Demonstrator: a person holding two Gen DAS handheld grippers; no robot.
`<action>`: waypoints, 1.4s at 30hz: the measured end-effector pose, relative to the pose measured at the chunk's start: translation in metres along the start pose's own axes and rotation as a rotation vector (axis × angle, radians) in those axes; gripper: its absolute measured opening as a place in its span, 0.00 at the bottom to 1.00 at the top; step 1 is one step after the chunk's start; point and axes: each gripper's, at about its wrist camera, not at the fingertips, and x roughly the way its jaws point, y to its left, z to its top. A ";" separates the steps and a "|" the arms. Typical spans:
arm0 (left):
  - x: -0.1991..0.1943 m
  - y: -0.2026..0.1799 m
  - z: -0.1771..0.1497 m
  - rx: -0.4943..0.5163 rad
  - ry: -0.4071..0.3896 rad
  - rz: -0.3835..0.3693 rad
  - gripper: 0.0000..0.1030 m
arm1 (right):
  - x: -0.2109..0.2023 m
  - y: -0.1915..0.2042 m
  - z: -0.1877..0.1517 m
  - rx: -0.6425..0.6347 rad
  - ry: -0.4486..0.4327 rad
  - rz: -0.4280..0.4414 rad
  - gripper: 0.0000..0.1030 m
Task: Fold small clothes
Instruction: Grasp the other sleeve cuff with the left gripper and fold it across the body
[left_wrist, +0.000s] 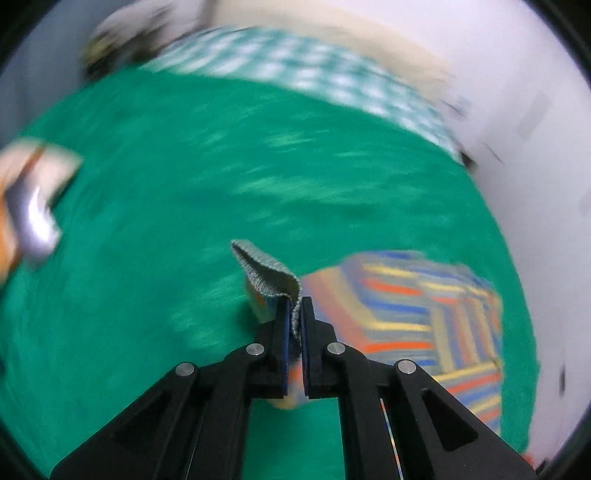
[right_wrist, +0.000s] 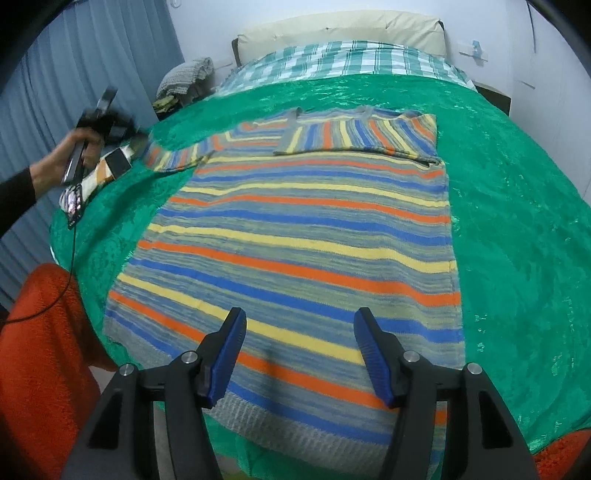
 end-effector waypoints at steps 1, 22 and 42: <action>-0.002 -0.033 0.005 0.066 -0.010 -0.019 0.03 | -0.001 0.000 0.001 0.002 -0.003 0.006 0.59; 0.043 -0.161 -0.190 0.485 0.113 0.041 0.74 | -0.017 -0.032 0.009 0.111 -0.049 0.043 0.61; 0.092 -0.059 -0.151 0.073 0.001 0.134 0.10 | 0.004 -0.031 0.002 0.114 0.025 0.015 0.61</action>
